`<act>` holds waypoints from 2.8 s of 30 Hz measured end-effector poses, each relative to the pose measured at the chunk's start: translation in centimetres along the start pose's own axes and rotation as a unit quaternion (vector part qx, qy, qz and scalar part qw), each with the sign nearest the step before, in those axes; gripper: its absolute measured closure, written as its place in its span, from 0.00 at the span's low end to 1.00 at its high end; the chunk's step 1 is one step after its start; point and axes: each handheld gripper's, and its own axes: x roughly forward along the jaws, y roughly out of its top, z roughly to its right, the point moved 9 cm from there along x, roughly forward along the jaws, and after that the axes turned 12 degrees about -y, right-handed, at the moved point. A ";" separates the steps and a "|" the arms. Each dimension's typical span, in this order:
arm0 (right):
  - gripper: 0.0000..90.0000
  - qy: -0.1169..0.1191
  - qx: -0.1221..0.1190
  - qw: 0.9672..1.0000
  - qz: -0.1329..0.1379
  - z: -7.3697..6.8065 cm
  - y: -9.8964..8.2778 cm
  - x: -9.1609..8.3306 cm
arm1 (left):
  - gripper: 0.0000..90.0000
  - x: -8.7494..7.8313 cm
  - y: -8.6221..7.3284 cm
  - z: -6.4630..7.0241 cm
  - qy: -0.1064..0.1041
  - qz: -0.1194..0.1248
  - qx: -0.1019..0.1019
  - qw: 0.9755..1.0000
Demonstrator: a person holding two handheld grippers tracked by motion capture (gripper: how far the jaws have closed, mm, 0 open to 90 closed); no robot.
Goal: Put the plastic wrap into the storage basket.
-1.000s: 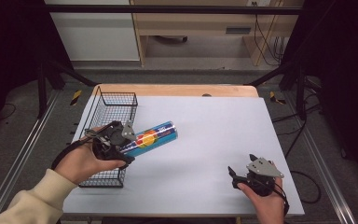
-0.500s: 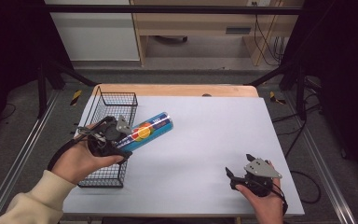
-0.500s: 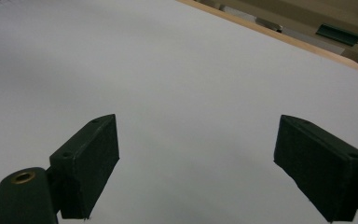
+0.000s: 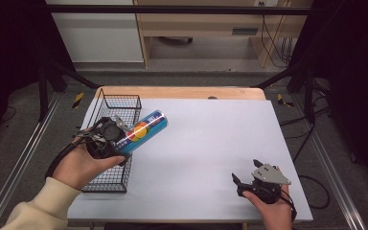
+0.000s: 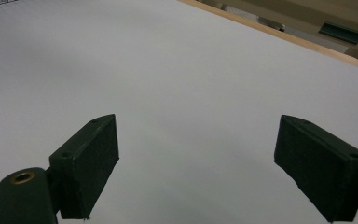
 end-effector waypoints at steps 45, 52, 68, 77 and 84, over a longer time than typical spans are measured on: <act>0.15 0.011 0.000 1.000 -0.004 -0.3 -0.1 0.2 | 0.35 2.6 -4.1 -6.0 0.011 -0.035 -0.147 0.988; 0.16 0.014 -0.004 1.000 -0.002 -0.6 0.0 0.2 | 0.35 3.1 -4.8 -5.9 0.009 -0.044 -0.158 0.986; 0.16 0.032 -0.004 0.999 0.007 -1.0 0.4 -0.4 | 0.35 2.9 -5.9 -6.7 0.025 -0.059 -0.189 0.980; 0.16 0.032 -0.003 0.999 0.006 -1.1 0.4 -0.3 | 0.35 3.5 -6.7 -7.2 0.019 -0.061 -0.204 0.977; 0.16 0.033 -0.004 0.999 0.007 -1.1 0.4 -0.4 | 0.35 4.0 -6.5 -6.9 0.015 -0.066 -0.203 0.977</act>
